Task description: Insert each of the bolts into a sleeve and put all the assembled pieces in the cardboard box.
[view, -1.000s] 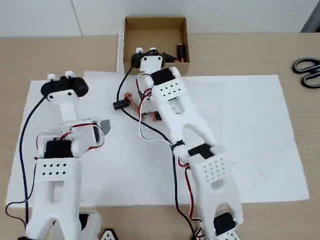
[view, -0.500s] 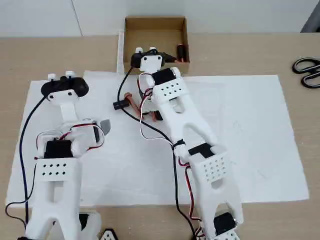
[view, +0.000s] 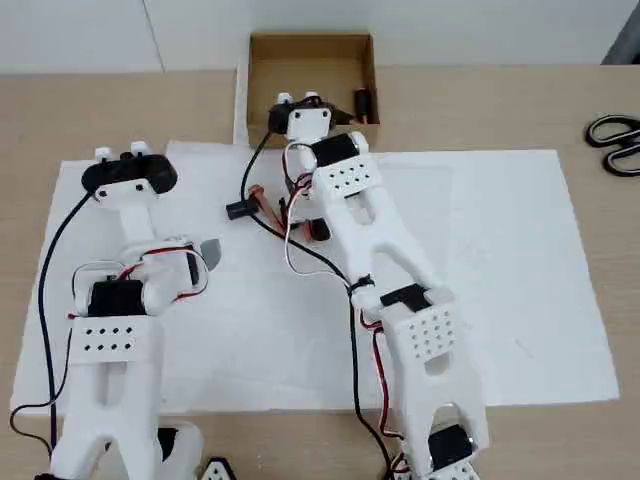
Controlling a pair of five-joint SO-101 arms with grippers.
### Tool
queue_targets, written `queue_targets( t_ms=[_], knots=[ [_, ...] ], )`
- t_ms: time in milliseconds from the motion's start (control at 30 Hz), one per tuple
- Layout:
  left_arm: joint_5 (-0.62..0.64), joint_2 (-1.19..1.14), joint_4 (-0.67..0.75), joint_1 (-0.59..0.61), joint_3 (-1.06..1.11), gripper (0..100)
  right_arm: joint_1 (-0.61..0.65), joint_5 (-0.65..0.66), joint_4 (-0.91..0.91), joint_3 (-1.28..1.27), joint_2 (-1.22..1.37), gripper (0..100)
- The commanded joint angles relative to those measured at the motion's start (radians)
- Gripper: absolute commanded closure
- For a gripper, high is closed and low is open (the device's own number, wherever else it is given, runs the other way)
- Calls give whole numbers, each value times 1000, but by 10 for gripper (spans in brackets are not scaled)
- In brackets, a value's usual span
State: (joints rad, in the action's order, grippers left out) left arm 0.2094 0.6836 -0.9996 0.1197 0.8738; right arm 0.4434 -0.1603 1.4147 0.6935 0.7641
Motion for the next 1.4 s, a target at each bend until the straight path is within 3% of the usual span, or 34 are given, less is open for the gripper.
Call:
queue_targets(
  t_ms=[0,233,433,833,1033,1367],
  knots=[
    [-6,8,20,6,-4,755,-39,8,12,26,10,768],
    [-6,8,20,6,-4,755,-39,5,12,26,30,770],
    [-6,8,20,6,-4,755,-31,6,12,29,22,842],
    [-6,8,20,6,-4,755,-31,3,58,31,22,846],
    [-6,8,20,6,-4,755,-38,8,62,69,21,932],
    [-6,8,20,6,-4,755,-76,9,61,89,16,939]
  ],
)
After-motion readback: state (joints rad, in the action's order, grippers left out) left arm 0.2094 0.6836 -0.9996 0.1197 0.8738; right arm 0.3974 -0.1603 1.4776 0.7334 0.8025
